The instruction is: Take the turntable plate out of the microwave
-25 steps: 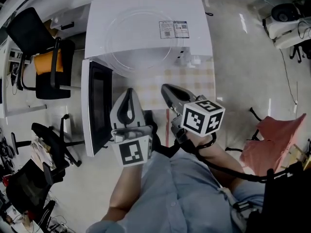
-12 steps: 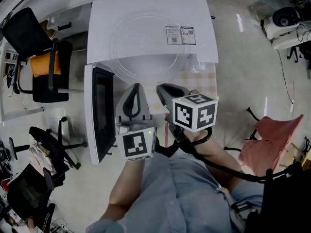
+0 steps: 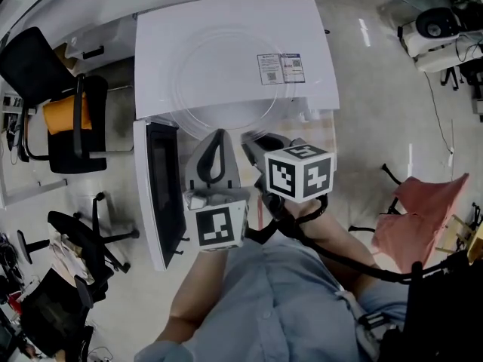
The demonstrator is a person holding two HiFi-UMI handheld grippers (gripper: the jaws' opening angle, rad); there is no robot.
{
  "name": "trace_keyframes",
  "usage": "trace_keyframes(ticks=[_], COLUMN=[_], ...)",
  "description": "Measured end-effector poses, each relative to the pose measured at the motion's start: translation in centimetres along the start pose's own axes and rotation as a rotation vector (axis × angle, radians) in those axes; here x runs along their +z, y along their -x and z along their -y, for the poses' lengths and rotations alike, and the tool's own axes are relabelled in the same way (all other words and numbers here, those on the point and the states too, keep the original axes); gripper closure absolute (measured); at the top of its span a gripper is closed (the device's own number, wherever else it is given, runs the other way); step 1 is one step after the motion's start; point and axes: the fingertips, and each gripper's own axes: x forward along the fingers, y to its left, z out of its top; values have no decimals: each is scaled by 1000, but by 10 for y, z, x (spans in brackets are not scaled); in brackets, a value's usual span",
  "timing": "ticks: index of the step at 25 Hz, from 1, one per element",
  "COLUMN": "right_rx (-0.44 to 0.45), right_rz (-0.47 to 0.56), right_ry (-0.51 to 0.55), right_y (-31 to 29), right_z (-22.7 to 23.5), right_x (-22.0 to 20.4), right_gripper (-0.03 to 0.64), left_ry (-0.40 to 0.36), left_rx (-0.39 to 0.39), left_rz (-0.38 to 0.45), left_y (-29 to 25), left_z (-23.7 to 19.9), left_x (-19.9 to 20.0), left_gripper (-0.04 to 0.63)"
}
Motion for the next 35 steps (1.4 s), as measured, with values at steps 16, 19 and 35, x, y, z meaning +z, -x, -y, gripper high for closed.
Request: trace_keyframes(ticks=[16,19,35], right_rx=[62,104,176], right_rz=[12,22,421], right_ry=[-40,-35,423], right_y=[-16,-6,146], right_z=[-4,-8,-58], right_x=[-4,-14,11], right_gripper=[615,615,617], left_ry=[-1,-10,-32], left_rx=[43,81,150], left_rz=[27,61,211], left_y=[-2,9,93], left_z=[-23,-20,83], left_x=[7,13,65], left_gripper=[588,588,588])
